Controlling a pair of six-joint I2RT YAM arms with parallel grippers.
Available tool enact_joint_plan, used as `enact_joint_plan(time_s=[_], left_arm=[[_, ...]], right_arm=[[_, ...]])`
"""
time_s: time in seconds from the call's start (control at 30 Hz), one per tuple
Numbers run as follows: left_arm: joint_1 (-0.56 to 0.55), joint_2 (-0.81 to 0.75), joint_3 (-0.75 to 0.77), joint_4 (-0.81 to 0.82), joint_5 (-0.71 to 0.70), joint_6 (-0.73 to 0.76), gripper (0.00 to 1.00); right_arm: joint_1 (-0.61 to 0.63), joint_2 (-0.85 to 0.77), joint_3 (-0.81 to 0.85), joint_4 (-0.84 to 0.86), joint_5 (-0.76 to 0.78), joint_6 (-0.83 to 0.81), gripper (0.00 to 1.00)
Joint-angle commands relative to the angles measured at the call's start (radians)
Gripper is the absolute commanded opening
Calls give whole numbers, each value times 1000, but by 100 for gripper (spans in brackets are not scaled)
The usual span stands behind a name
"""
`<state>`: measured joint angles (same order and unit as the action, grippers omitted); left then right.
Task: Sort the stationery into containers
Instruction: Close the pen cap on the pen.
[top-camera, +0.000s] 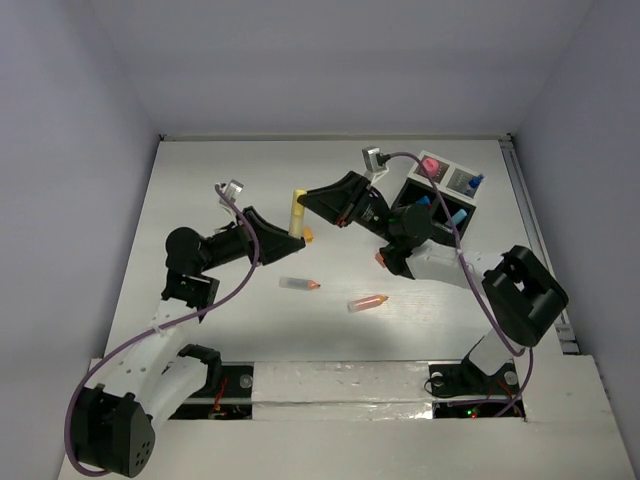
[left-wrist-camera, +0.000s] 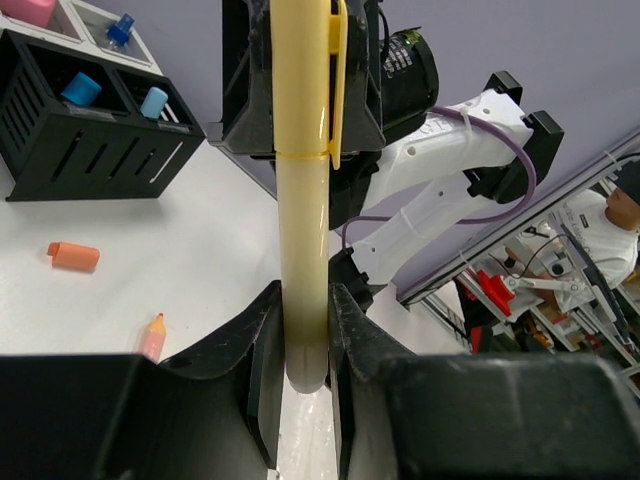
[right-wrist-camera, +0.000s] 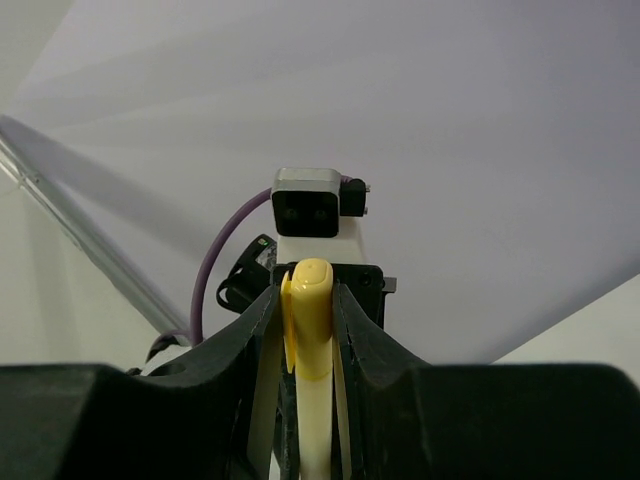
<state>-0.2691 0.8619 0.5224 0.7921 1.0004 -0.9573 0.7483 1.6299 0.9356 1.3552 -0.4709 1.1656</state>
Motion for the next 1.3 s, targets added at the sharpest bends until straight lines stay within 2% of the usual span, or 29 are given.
enact_joint_plan(time_s=[0.0,0.27,0.5,0.73,1.27], left_arm=[[8,-17,112,60,-118,57,0],[8,-23,185,13,-134,91,0],[8,29,174,156,-109,-12,0],[8,45,191,165,-103,-20,0],[17,6,264,19,-124,88,0]], right_arm=[[75,-28,-66,4,-146,-93,0],[88,-91,-210,-169,-100,-225,0],[117,-91,-222,-317,-117,-299,0],[155,-53,-210,-347,-137,-310,0],[223,-73,-279,-378,-149,-310,0]])
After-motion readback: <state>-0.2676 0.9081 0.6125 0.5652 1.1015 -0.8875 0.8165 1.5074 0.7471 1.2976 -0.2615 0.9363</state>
